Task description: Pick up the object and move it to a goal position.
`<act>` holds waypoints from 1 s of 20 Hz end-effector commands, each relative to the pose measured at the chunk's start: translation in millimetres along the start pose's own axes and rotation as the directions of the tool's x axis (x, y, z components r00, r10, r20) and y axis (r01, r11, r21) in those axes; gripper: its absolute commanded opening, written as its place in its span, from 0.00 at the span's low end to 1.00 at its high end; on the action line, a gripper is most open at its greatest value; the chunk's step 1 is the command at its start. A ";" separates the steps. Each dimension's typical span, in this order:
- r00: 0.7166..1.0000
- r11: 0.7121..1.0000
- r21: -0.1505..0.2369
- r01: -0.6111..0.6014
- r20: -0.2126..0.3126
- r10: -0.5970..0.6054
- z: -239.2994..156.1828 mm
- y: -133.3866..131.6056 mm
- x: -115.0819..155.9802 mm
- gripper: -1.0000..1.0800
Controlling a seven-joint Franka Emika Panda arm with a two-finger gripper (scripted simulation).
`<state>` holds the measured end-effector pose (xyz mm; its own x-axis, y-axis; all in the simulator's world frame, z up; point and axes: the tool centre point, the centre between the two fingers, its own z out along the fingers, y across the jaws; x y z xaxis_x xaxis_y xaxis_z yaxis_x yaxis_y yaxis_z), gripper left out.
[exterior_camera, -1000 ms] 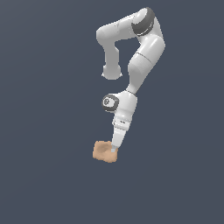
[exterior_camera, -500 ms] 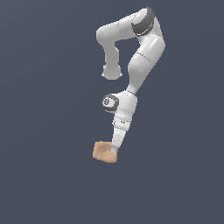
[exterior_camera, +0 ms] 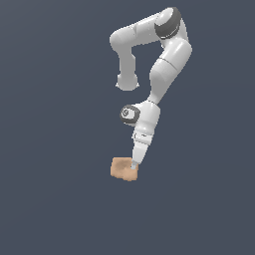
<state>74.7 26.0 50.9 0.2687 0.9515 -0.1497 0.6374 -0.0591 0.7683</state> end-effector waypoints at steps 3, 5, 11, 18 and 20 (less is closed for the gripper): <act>1.000 1.000 0.000 0.001 -0.001 -0.001 -20.2 -12.4 15.6 0.00; 1.000 1.000 0.000 0.002 0.000 -0.002 -31.2 -19.3 23.9 0.00; 1.000 1.000 0.001 0.002 0.001 -0.002 -69.2 -42.9 52.9 0.00; 1.000 1.000 0.002 0.002 -0.001 -0.002 -109.5 -68.3 85.3 0.00; 1.000 1.000 0.003 0.002 -0.001 -0.002 -118.9 -74.2 93.1 0.00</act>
<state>-26.6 147.2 53.5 0.2655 0.9522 -0.1513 0.6402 -0.0567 0.7661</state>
